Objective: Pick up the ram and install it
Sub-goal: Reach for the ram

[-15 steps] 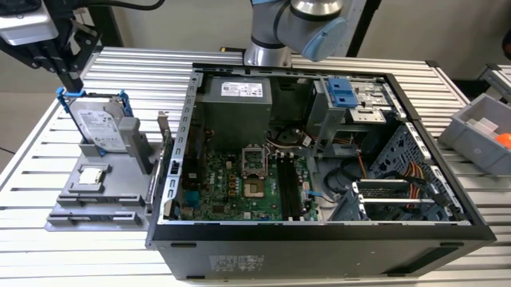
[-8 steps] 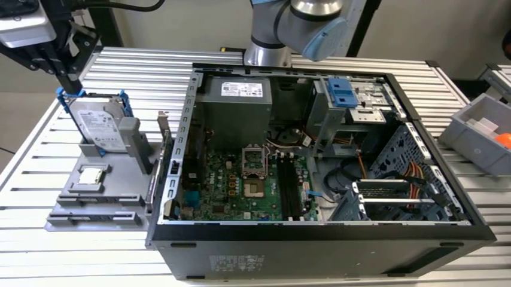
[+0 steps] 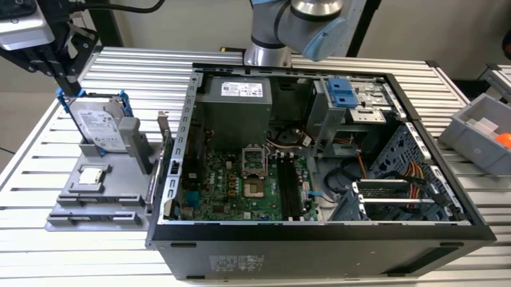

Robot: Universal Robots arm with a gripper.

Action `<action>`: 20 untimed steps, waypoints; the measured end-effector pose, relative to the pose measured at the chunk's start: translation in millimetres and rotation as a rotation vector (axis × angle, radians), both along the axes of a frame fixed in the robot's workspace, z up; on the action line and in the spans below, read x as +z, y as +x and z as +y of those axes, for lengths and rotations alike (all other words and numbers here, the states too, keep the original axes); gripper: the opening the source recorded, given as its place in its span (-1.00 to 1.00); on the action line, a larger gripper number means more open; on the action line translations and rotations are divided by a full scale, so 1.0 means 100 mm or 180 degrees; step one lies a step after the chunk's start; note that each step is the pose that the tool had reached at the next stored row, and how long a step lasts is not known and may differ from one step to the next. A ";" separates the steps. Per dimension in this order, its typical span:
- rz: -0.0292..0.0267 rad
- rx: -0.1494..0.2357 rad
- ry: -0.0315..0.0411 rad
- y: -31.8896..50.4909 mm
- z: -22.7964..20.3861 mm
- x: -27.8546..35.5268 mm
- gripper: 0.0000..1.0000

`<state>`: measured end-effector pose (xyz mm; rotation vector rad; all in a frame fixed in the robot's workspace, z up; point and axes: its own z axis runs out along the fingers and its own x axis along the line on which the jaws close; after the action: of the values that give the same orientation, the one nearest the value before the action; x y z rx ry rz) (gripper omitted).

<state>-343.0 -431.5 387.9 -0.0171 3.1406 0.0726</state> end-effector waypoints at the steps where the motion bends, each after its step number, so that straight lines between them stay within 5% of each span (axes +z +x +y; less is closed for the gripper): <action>1: 0.0000 0.0000 0.0000 0.000 -0.004 0.000 -1.00; 20: 0.0000 0.0000 0.0000 0.000 -0.080 0.000 -1.00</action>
<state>-343.0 -439.5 387.9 -0.0173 3.1406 0.0726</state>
